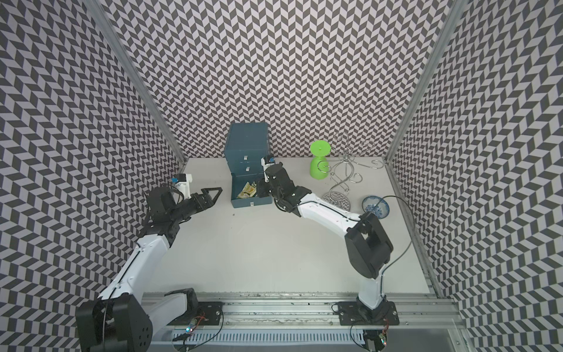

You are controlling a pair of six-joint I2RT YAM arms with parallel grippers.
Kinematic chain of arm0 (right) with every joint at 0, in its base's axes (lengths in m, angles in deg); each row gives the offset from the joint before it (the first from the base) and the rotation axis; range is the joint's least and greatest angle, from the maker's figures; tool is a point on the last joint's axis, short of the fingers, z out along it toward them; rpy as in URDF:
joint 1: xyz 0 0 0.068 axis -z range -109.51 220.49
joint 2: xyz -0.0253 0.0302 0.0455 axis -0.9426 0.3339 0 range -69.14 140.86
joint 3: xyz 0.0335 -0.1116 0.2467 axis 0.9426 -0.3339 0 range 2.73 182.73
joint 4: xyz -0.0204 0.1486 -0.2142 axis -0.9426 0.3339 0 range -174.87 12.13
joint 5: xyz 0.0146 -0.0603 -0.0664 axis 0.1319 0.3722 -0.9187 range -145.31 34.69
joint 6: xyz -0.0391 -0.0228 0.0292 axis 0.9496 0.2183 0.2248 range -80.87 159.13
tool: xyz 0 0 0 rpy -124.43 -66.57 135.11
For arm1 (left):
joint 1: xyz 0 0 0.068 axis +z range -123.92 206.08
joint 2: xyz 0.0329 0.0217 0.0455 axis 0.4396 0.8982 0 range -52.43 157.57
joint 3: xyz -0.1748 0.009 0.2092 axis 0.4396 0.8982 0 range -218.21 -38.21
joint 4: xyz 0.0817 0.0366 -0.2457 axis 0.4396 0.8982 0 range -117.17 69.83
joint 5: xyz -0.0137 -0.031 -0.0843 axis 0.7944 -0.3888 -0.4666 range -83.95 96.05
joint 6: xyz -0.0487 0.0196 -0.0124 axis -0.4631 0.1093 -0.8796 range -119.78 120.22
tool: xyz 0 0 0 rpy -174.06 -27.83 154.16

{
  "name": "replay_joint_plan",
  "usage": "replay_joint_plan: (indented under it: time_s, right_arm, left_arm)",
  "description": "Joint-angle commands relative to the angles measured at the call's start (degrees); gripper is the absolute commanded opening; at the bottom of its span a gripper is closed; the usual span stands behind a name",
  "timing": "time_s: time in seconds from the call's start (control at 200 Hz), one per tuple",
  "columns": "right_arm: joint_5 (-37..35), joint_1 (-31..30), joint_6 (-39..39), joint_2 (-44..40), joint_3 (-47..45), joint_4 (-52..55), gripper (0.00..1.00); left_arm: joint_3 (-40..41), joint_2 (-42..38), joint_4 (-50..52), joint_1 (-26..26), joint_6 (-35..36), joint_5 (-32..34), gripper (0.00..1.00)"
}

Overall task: Place the cookies into the drawer by color
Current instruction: Close the drawer in the storage box.

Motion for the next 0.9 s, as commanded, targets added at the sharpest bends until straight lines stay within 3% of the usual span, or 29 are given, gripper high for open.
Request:
replay_joint_plan:
  time_s: [0.0, 0.06, 0.18, 0.436, 0.896]
  right_arm:
    - [2.1, -1.7, -5.0, -1.3, -6.9, -6.6, 0.08]
    - [2.7, -2.1, -7.2, -1.3, -9.2, -8.2, 0.00]
    - [4.2, -2.7, -10.2, 0.8, -11.6, -11.0, 0.00]
    - [5.2, -2.7, -10.6, 9.2, -8.0, -9.4, 0.00]
    - [5.3, -1.2, -14.1, 27.4, 8.8, -10.7, 0.00]
  left_arm:
    - [0.5, -1.2, -0.8, 0.1, 0.2, 0.0, 1.00]
    - [0.5, -1.1, -0.9, 0.1, 0.1, -0.1, 0.99]
    - [0.5, -1.1, -0.8, 0.2, 0.0, 0.1, 1.00]
    - [0.5, -1.3, -0.5, 0.4, 0.1, 0.2, 0.99]
    - [0.6, -1.1, -1.1, 1.0, -0.3, -0.7, 1.00]
